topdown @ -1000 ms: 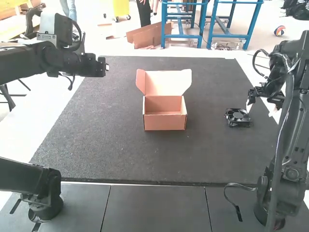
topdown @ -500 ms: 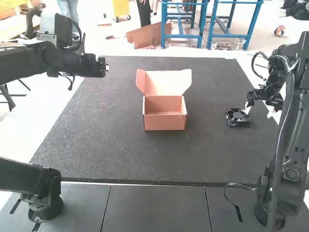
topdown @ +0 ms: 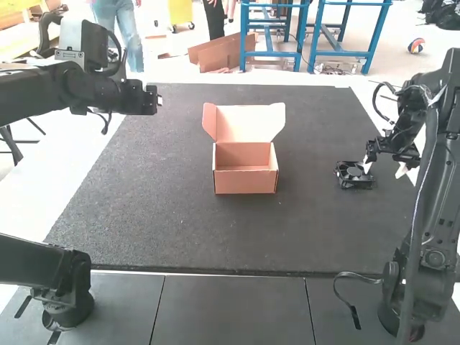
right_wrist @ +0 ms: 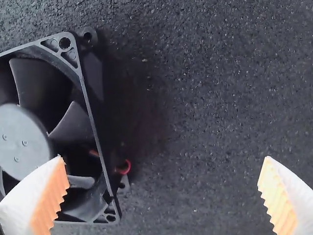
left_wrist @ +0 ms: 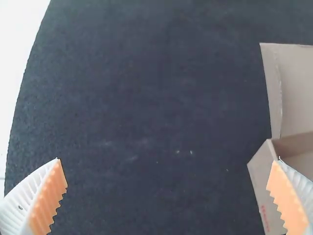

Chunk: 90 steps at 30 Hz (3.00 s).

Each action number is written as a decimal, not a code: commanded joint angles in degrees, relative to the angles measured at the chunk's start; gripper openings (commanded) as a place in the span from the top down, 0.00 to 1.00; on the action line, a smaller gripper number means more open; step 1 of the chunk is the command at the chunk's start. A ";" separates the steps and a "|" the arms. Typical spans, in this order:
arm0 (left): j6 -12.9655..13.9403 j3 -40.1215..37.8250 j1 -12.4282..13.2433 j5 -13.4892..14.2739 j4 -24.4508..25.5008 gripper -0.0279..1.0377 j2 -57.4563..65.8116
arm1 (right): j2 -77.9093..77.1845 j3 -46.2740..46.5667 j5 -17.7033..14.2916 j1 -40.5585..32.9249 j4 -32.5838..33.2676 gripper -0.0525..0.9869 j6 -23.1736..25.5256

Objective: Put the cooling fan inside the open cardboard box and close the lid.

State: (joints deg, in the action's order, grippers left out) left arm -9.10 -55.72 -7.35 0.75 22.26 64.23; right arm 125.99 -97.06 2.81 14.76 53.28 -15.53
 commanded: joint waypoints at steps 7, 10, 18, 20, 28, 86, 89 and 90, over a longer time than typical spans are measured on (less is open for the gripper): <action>-0.48 -1.93 0.06 -0.67 -0.55 0.07 -0.07 | 0.74 1.34 0.27 0.44 -1.60 0.10 -0.64; -0.48 -1.93 0.06 -0.67 -0.55 0.07 -0.07 | 1.01 1.96 0.00 0.44 -1.77 0.10 -0.64; -0.48 -2.02 0.15 -0.67 0.06 0.07 -0.15 | 1.53 3.19 -0.35 0.35 -2.04 0.14 -0.64; -0.48 -2.11 0.06 -0.67 0.06 0.07 -0.15 | 1.62 3.45 -0.35 0.26 -2.30 0.20 -0.47; -0.48 -2.37 0.06 -0.67 0.68 0.07 -0.42 | 2.24 5.21 -0.26 -0.35 -3.53 0.53 0.24; 1.72 8.35 0.15 0.30 0.94 0.06 -9.38 | -28.44 5.30 10.64 -41.48 0.95 0.96 39.35; 1.72 8.35 0.15 0.30 1.21 0.06 -9.73 | -24.04 2.57 9.41 -41.83 -0.37 0.96 39.79; 1.72 8.35 0.15 0.30 1.21 0.06 -9.82 | -22.55 1.52 9.41 -41.83 -0.54 0.96 39.96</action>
State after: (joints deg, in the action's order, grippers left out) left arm -8.16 -48.05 -7.35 0.64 23.55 55.79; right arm 101.93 -91.70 13.47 -26.55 53.49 22.79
